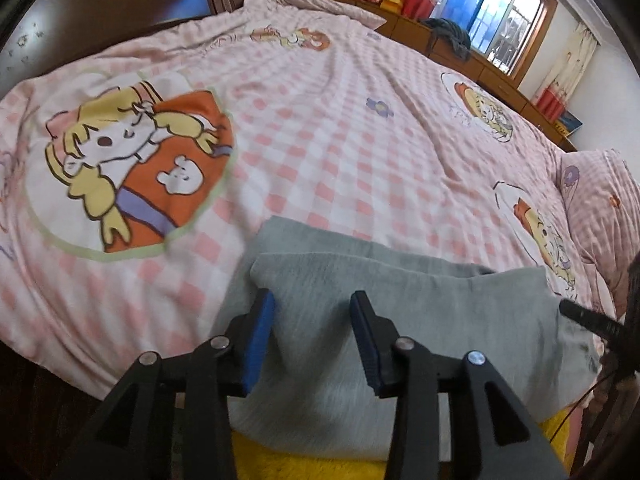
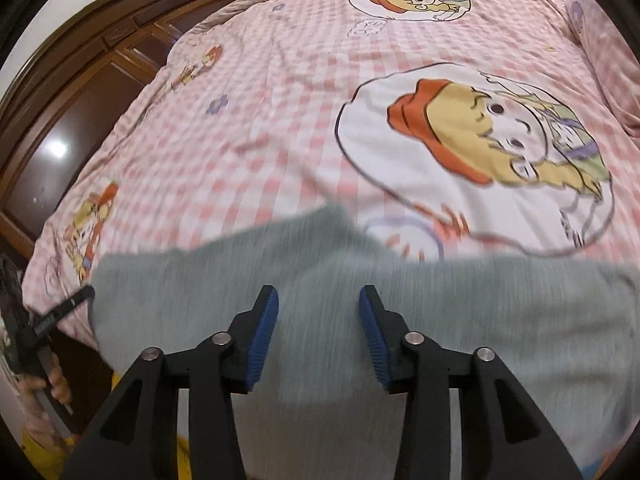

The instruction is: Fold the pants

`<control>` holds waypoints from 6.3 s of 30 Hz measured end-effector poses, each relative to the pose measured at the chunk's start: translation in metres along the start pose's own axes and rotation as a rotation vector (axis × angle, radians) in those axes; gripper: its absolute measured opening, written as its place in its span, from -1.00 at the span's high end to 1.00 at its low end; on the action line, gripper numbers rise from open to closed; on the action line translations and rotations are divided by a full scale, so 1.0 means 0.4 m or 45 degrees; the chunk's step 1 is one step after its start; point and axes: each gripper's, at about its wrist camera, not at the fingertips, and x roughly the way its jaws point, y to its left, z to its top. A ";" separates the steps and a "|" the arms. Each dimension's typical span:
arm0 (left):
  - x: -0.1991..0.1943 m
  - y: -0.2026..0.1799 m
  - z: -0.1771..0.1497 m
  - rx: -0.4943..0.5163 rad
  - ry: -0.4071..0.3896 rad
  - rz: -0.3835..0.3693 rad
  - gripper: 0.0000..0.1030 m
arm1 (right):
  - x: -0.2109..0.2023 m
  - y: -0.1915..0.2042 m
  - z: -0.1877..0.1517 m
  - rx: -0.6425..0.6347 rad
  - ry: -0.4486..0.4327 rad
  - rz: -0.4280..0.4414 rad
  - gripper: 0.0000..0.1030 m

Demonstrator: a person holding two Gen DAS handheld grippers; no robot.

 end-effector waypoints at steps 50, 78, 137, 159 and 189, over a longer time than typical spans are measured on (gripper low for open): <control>0.032 -0.008 0.011 0.003 -0.109 0.119 0.86 | 0.103 0.083 0.071 -0.354 0.028 0.099 0.05; 0.049 -0.034 0.032 0.093 -0.109 0.195 0.86 | 0.131 0.213 0.055 -0.829 0.056 0.091 0.89; -0.062 0.074 -0.051 0.054 -0.055 0.171 -0.07 | -0.011 0.136 -0.092 -0.318 -0.124 -0.141 0.34; -0.019 0.087 -0.111 0.011 -0.054 0.120 0.27 | 0.032 0.171 -0.216 -0.320 -0.016 -0.140 0.33; -0.063 0.130 -0.126 -0.104 -0.089 0.204 0.93 | 0.035 0.168 -0.220 -0.317 -0.033 -0.131 0.29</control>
